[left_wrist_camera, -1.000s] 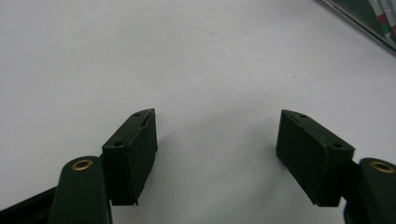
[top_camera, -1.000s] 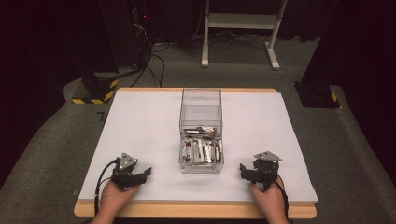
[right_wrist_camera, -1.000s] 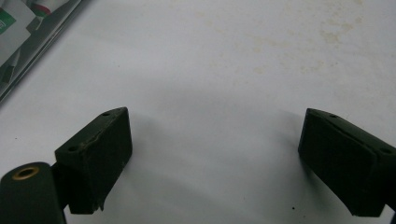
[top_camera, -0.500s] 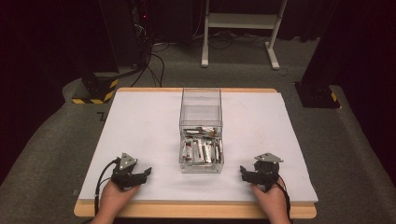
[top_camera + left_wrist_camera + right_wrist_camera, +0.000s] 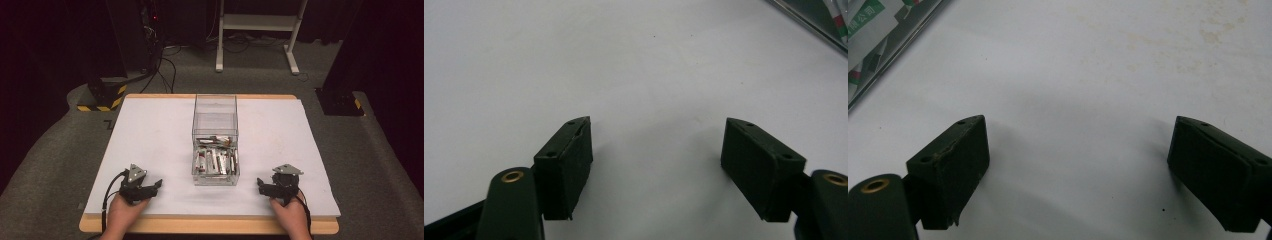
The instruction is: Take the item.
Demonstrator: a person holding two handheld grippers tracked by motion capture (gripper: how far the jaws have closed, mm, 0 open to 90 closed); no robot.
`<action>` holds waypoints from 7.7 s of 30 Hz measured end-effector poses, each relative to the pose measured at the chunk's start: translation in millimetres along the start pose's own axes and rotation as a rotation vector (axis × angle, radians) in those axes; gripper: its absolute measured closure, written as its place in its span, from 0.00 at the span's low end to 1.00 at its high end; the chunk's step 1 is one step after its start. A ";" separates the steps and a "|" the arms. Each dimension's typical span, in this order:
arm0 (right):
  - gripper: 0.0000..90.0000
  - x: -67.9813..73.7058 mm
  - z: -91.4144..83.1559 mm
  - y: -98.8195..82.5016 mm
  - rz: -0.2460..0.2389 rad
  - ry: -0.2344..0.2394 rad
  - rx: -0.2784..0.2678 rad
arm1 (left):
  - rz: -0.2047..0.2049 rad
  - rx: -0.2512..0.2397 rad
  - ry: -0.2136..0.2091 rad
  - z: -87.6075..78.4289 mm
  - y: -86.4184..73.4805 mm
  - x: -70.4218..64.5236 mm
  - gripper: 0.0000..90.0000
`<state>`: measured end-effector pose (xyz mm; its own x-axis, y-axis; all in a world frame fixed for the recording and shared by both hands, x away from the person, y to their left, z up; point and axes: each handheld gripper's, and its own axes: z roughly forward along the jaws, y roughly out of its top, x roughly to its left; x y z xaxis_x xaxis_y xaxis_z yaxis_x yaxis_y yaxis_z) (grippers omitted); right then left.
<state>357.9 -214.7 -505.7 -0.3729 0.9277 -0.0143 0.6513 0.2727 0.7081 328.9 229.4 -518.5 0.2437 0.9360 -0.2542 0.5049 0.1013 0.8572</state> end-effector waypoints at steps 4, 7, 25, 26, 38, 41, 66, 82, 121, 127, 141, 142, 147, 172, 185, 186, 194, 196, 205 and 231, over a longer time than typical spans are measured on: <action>0.11 -0.1 0.0 0.0 -0.002 0.001 0.000 | -0.003 -0.001 0.004 0.1 0.1 -0.9 0.33; 0.11 0.0 0.0 0.0 0.000 0.000 0.000 | 0.013 0.017 -0.012 -2.2 0.9 -0.2 0.36; 0.11 -0.1 -0.1 0.0 -0.003 0.000 0.002 | -0.025 -0.036 -0.055 -11.6 6.0 -9.8 0.44; 0.11 -0.1 -0.1 0.0 -0.003 0.000 0.001 | -0.015 -0.031 -0.058 -12.3 6.1 -9.9 0.43; 0.11 -0.1 -0.1 0.0 -0.003 0.000 0.001 | 0.010 -0.050 -0.100 -16.1 6.8 -19.7 0.44; 0.11 -0.1 0.0 0.0 -0.003 -0.001 0.000 | 0.028 -0.048 -0.103 -17.7 7.5 -21.0 0.44; 0.11 -0.1 0.0 -0.1 -0.003 0.000 -0.001 | 0.037 -0.112 -0.149 -28.1 13.8 -40.3 0.45; 0.11 0.0 0.0 -0.2 -0.001 0.001 0.000 | -0.003 -0.162 -0.213 -37.1 20.6 -56.9 0.45; 0.11 -0.2 -0.1 -0.2 0.000 0.002 0.000 | -0.013 -0.240 -0.292 -39.8 42.9 -92.6 0.46; 0.11 -0.2 -0.1 -0.2 0.000 0.002 -0.001 | -0.017 -0.253 -0.304 -38.6 46.4 -98.0 0.46; 0.11 -0.2 -0.1 -0.2 0.000 0.002 0.000 | -0.035 -0.268 -0.335 -31.2 53.3 -109.9 0.46; 0.11 -0.2 -0.1 -0.2 0.000 0.002 0.000 | -0.041 -0.270 -0.338 -30.4 54.0 -111.1 0.47; 0.11 -0.3 -0.1 -0.2 -0.003 0.002 -0.001 | -0.037 -0.273 -0.351 -26.4 57.6 -116.6 0.47; 0.11 0.0 0.2 -0.6 -0.001 0.002 -0.002 | 0.020 -0.254 -0.320 -4.5 56.2 -131.5 0.60; 0.11 0.5 0.1 -0.9 -0.003 -0.004 -0.005 | 0.051 -0.246 -0.278 6.9 52.3 -133.6 0.70; 0.11 0.6 0.1 -1.0 -0.004 -0.005 -0.006 | 0.050 -0.244 -0.279 7.5 52.0 -133.6 0.71; 0.11 0.6 0.1 -0.9 -0.004 -0.005 -0.005 | 0.056 -0.241 -0.267 9.5 49.8 -134.8 0.76; 0.11 0.7 0.1 -0.9 -0.003 -0.005 -0.004 | 0.063 -0.240 -0.263 9.2 49.6 -134.6 0.77; 0.11 0.7 0.1 -0.9 -0.007 -0.007 -0.007 | 0.069 -0.251 -0.243 10.7 47.1 -137.9 0.84; 0.11 1.1 -0.3 -1.1 -0.006 -0.008 -0.007 | 0.038 -0.311 -0.244 5.6 47.5 -134.4 1.00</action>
<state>356.6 -214.0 -506.3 -0.3709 0.9283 -0.0242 0.6445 0.2761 0.7130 324.8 106.5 -446.1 0.4656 0.8375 -0.2862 0.2257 0.2004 0.9534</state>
